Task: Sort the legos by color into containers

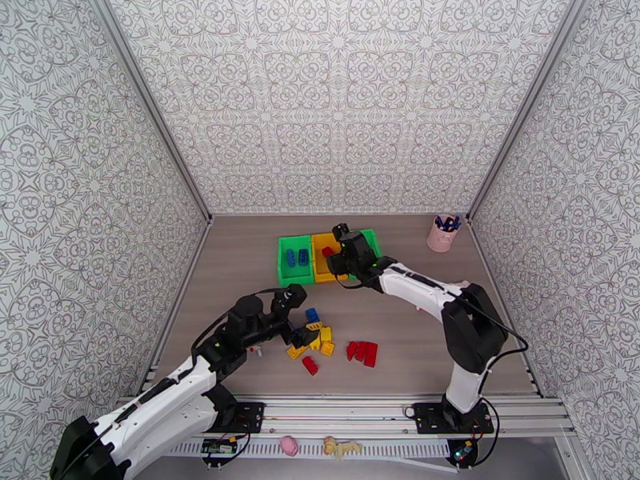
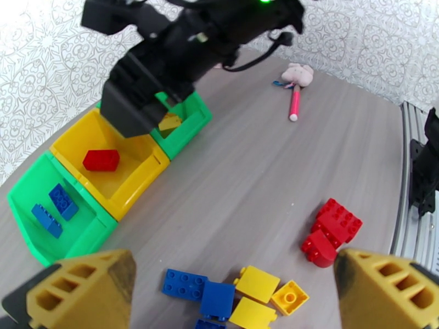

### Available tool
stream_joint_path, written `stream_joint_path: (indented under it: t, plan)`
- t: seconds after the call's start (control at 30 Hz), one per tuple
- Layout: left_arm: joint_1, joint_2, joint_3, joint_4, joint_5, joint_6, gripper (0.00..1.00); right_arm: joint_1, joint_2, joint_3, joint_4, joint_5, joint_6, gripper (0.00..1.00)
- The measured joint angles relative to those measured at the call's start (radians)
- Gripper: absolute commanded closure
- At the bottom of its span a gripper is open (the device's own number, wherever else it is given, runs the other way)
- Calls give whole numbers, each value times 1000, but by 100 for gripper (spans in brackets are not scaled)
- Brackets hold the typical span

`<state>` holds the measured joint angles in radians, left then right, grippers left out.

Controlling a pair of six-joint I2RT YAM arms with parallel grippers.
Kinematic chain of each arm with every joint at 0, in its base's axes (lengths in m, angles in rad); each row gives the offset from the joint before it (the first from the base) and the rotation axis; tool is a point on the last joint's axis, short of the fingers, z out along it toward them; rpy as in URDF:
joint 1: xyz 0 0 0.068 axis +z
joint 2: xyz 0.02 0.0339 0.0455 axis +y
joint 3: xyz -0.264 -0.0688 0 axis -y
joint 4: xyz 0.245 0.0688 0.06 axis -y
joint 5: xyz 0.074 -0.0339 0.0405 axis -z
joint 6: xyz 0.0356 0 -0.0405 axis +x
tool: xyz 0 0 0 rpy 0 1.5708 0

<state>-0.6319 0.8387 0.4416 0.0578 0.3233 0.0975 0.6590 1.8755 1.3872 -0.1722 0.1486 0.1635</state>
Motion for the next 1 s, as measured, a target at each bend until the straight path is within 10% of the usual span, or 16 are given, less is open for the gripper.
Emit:
stream_joint_path:
  t: [0.57,1.0]
  plan:
    - [2,27,-8,14,23,37,0,-24,279,283,-5,-58,-109,24]
    - [8,71,-32,81,110,79,0,-25,-158,-107,-12,-100,-229,14]
